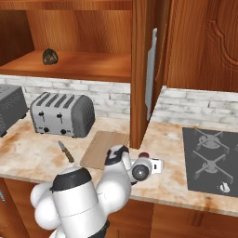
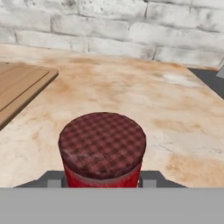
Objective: Pick the bread, place it on the cutting board, pick the jam, place it on the counter, and close the cabinet.
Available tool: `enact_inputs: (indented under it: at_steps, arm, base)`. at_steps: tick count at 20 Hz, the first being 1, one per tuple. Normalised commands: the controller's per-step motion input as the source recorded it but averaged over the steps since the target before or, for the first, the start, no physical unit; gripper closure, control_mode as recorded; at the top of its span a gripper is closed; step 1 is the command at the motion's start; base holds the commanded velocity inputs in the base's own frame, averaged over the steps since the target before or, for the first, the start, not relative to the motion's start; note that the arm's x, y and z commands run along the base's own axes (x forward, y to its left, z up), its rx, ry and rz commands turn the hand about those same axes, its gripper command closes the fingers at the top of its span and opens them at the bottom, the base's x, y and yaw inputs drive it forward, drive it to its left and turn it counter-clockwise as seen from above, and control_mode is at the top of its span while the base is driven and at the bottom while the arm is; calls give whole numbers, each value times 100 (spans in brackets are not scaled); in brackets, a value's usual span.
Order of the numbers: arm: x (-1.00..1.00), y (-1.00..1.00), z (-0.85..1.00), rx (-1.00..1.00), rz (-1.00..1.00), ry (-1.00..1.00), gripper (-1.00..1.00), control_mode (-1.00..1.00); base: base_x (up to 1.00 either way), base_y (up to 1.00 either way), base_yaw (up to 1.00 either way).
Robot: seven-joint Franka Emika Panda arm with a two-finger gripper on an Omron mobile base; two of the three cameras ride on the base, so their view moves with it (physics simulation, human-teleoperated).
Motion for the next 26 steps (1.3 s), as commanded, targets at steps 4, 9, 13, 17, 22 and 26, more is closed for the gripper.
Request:
enact_inputs:
  at_steps: [4,9,13,17,22,26]
  arm:
    - [6,0,-6,0,0,0,100,-100]
    - [0,0,0,0,0,0,100,-100]
    - [0,0,0,0,0,0,-100,-100]
    - [0,0,0,0,0,0,-100,-100]
    - [0,0,0,0,0,0,-100,-100]
    - [0,0,0,0,0,0,-100,-100]
  base:
    - [0,0,0]
    - [0,0,0]
    - [0,0,0]
    - [0,0,0]
    - [0,0,0]
    - [0,0,0]
